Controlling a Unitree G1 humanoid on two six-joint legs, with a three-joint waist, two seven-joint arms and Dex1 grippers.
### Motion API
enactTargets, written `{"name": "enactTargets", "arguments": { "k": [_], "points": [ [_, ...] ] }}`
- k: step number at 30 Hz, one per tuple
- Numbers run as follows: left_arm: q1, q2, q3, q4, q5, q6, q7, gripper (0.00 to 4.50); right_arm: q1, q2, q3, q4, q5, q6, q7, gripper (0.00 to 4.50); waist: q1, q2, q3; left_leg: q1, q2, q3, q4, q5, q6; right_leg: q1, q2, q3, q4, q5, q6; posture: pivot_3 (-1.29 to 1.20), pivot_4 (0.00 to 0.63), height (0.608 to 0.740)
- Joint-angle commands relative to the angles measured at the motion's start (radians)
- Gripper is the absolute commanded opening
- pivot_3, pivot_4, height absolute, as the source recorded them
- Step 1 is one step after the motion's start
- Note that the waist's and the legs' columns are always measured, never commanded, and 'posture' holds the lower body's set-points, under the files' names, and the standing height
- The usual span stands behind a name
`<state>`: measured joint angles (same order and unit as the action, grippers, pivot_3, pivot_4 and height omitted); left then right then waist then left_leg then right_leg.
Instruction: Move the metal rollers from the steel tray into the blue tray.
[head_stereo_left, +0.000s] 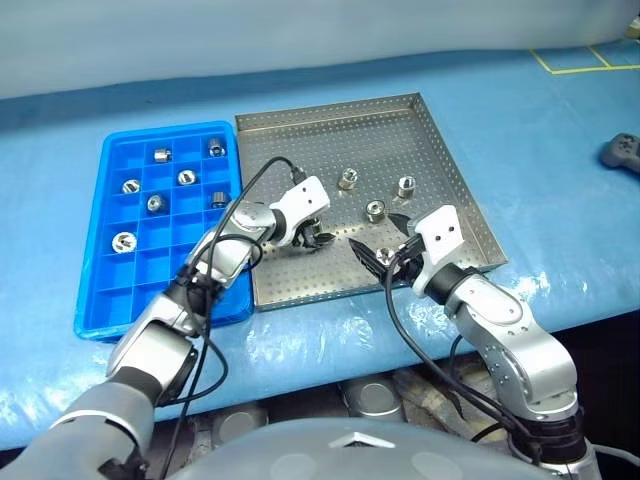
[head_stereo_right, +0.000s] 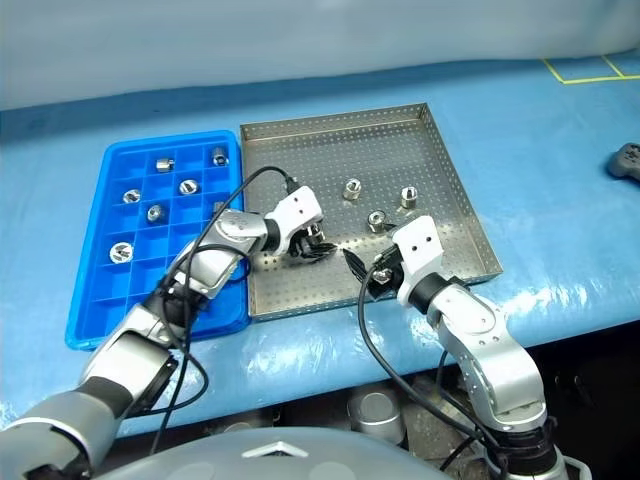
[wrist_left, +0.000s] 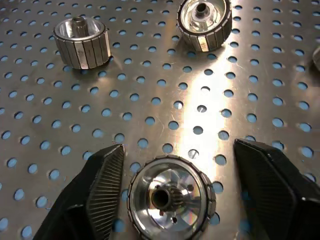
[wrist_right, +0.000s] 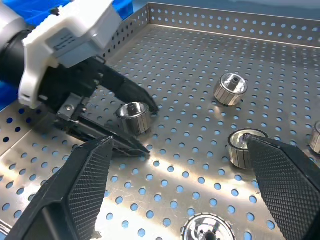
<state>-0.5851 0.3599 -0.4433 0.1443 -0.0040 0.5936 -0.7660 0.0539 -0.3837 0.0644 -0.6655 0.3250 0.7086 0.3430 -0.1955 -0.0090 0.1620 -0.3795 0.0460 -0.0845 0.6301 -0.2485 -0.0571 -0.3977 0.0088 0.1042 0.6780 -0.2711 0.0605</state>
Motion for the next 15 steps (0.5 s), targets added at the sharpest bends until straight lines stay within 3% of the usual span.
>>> {"name": "enactTargets", "arguments": {
  "k": [1,2,9,15],
  "points": [
    [0.049,0.024,0.07,-0.174,-0.037,0.061,0.003,2.02,-0.026,0.005,-0.008,-0.018,0.011,-0.006,0.002,4.5,0.002,0.0,0.0,0.0,0.0,0.0,0.0,0.0,0.0,0.0,0.0,0.0,0.0,0.0,0.0,-0.19,0.15,0.74],
    [0.065,0.014,0.11,-0.214,-0.055,0.074,0.03,1.72,-0.032,0.004,-0.005,-0.014,0.012,-0.007,0.005,4.5,0.003,0.0,0.0,0.0,0.0,0.0,0.0,0.0,0.0,0.0,0.0,0.0,0.0,0.0,0.0,-0.18,0.15,0.74],
    [0.242,-0.107,0.414,-0.53,-0.138,0.112,0.29,1.71,-0.084,0.008,0.037,0.013,0.012,-0.008,0.028,4.5,0.028,0.0,0.0,-0.001,0.0,0.0,0.0,0.0,0.0,0.0,-0.001,0.0,0.0,0.0,0.0,-0.14,0.15,0.74],
    [0.475,-0.138,0.57,-0.692,-0.007,0.096,0.557,1.71,-0.165,0.029,0.124,0.055,0.016,-0.015,0.08,4.5,0.048,0.0,0.0,0.001,0.0,0.0,0.0,0.0,0.0,0.0,-0.001,0.0,0.0,0.0,0.0,-0.06,0.15,0.74]
  ]
}}
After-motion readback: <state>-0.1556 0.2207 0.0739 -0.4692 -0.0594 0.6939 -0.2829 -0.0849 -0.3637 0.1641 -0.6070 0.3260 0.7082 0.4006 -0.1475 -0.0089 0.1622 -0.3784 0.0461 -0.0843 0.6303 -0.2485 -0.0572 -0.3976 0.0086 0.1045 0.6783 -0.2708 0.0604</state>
